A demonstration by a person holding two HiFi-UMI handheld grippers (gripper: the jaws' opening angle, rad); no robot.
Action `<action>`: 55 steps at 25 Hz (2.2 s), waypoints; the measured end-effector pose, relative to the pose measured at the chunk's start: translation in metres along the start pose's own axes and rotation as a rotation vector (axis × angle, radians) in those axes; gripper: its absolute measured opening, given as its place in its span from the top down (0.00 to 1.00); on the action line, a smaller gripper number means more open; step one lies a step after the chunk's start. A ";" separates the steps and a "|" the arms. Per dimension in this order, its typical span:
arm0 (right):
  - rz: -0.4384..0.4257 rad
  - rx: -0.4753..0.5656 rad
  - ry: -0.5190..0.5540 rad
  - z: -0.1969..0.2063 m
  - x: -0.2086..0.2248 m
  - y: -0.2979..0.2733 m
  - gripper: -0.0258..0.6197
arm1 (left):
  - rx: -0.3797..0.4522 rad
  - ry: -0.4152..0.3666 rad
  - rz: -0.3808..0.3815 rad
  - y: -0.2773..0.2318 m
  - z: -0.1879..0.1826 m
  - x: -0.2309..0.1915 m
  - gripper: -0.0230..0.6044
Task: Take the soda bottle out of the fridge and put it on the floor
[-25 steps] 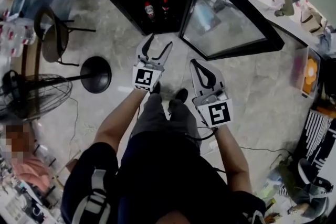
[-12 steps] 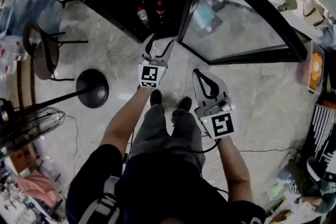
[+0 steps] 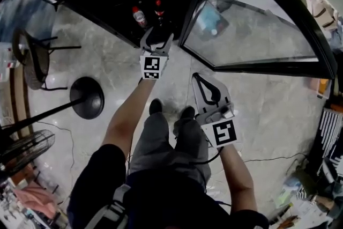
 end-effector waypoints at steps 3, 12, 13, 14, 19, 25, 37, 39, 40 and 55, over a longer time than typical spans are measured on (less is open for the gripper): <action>-0.002 0.010 0.007 0.020 0.003 -0.011 0.93 | -0.004 0.002 -0.012 -0.017 0.025 -0.011 0.51; -0.004 0.042 -0.006 0.082 0.011 -0.044 0.93 | -0.041 -0.006 -0.060 -0.063 0.098 -0.042 0.49; -0.005 0.043 -0.008 0.088 0.012 -0.046 0.93 | -0.047 -0.004 -0.064 -0.068 0.107 -0.045 0.48; -0.005 0.044 -0.010 0.095 0.013 -0.048 0.93 | -0.050 0.001 -0.069 -0.072 0.114 -0.047 0.48; -0.007 0.056 -0.006 0.120 0.017 -0.057 0.93 | -0.055 0.016 -0.091 -0.098 0.146 -0.062 0.47; -0.039 0.073 0.008 0.144 0.014 -0.075 0.93 | -0.086 0.028 -0.129 -0.127 0.185 -0.087 0.46; -0.086 0.126 -0.004 0.171 0.018 -0.093 0.93 | -0.130 0.048 -0.163 -0.185 0.242 -0.115 0.44; -0.093 0.122 -0.007 0.178 0.019 -0.095 0.93 | -0.129 0.032 -0.177 -0.190 0.247 -0.117 0.43; -0.095 0.119 -0.008 0.181 0.020 -0.094 0.93 | -0.130 0.027 -0.190 -0.192 0.249 -0.119 0.43; -0.094 0.098 -0.036 0.214 0.027 -0.098 0.93 | -0.130 -0.018 -0.176 -0.230 0.259 -0.146 0.44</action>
Point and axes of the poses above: the fingertips, and each gripper's own axes: y backward along the fingers, x to its right, z out of its underside, the point moved 5 cm from there along y, backward along the fingers, and after that the axes turned 6 degrees about z, right-handed, at the moved point
